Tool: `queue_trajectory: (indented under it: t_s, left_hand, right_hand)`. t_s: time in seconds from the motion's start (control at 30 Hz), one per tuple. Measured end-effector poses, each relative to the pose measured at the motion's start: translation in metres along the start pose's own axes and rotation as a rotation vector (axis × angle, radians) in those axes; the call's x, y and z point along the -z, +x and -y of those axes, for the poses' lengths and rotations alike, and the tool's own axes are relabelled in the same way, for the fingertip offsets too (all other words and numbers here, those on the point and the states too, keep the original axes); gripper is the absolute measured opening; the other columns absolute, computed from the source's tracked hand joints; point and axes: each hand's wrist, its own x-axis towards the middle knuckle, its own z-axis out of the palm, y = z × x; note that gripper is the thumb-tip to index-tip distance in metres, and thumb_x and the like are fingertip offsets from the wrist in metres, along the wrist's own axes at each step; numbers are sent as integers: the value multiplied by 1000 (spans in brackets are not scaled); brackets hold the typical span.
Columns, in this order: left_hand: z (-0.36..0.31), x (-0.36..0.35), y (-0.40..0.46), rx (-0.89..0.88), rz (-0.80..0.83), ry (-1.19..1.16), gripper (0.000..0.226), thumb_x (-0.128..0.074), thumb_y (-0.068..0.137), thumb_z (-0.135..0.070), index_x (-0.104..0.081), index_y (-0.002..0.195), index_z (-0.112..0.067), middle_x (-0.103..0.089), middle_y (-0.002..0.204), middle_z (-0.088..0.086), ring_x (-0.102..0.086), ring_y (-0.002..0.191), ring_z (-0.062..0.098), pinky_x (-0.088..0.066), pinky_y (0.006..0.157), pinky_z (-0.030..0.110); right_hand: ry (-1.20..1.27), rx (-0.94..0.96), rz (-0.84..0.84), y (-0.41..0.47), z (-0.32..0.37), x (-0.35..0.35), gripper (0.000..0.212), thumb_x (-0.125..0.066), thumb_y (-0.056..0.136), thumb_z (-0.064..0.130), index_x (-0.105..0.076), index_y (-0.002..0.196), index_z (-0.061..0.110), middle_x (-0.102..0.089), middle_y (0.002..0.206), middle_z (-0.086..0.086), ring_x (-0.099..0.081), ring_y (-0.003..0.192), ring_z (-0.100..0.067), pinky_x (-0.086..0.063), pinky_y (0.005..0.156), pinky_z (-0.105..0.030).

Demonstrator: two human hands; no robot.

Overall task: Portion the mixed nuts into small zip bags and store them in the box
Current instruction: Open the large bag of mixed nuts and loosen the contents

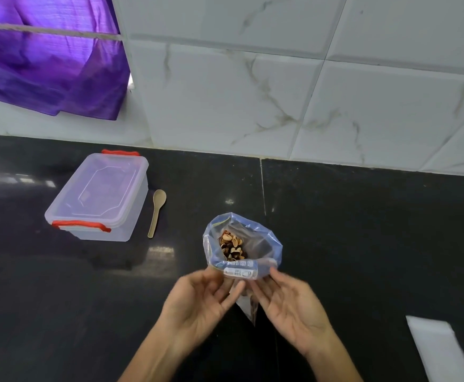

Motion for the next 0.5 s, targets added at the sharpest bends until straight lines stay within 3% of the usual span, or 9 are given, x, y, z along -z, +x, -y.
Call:
queue_trajectory:
  t_s: [0.07,0.13,0.23,0.33,0.43,0.5]
  left_hand:
    - [-3,0,1,-25,-12,181,38,-49,82,-21,-59,113,-2,-69,107,21,-65,98,32,-52,87,47]
    - [-3,0,7,-64,-47,407,43,-52,85,-35,-59,116,-6,-70,105,19,-65,101,31,-50,85,42]
    - [-1,-8,14,-82,-68,696,49,-51,85,-48,-61,114,-10,-71,106,17,-65,103,33,-50,90,44]
    - [-1,-11,23,-76,-73,936,45,-33,99,-46,-67,100,-17,-75,94,4,-66,99,21,-45,101,41]
    - [-7,-7,27,-108,-73,1191,60,-26,93,-65,-64,105,-20,-71,98,-5,-65,94,8,-48,94,32]
    - [-14,-4,27,-202,-194,1372,61,-36,86,-71,-49,110,-16,-61,103,-6,-60,91,7,-49,83,29]
  right_hand:
    - [-177,-17,-57,-5,7,-1,47,-60,79,29,-58,116,1,-67,110,-24,-66,103,-35,-53,86,-43]
    - [-442,21,-131,-4,9,-3,40,-58,86,37,-61,107,4,-72,99,-20,-69,95,-32,-54,83,-40]
    - [-671,90,-187,-1,5,-9,27,-53,94,24,-62,106,2,-73,92,-17,-71,88,-31,-57,78,-38]
    - [-764,-13,-166,1,5,-10,21,-50,96,20,-65,106,9,-74,93,-13,-71,86,-25,-56,70,-33]
    - [-1010,-156,-182,1,11,-8,27,-47,97,34,-63,108,17,-73,96,-6,-69,90,-19,-53,75,-30]
    - [-1199,-117,-222,1,22,-10,34,-44,95,45,-59,115,22,-68,101,0,-64,93,-14,-50,80,-30]
